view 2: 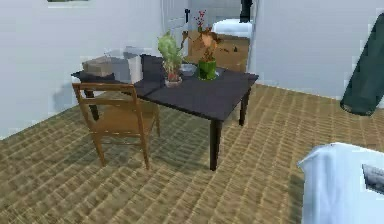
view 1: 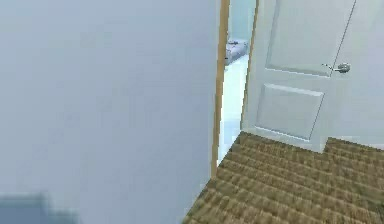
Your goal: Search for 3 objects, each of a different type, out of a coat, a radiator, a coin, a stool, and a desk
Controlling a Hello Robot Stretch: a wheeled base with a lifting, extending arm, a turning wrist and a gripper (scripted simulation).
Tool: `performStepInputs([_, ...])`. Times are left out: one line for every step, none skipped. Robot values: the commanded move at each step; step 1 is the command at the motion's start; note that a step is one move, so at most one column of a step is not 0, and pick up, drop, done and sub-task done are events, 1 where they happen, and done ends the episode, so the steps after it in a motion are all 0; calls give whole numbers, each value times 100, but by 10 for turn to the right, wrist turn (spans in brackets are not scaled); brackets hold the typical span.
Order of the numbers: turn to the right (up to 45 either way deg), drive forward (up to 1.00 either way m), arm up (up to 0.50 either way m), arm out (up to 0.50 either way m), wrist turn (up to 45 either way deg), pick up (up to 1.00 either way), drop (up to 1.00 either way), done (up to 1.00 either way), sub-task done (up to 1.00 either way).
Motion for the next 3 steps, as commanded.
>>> performStepInputs([300,0,0,0,0,0,0,0,0])
performStepInputs([0,10,0,0,0,0,0,0,0])
performStepInputs([-30,0,0,0,0,0,0,0,0])
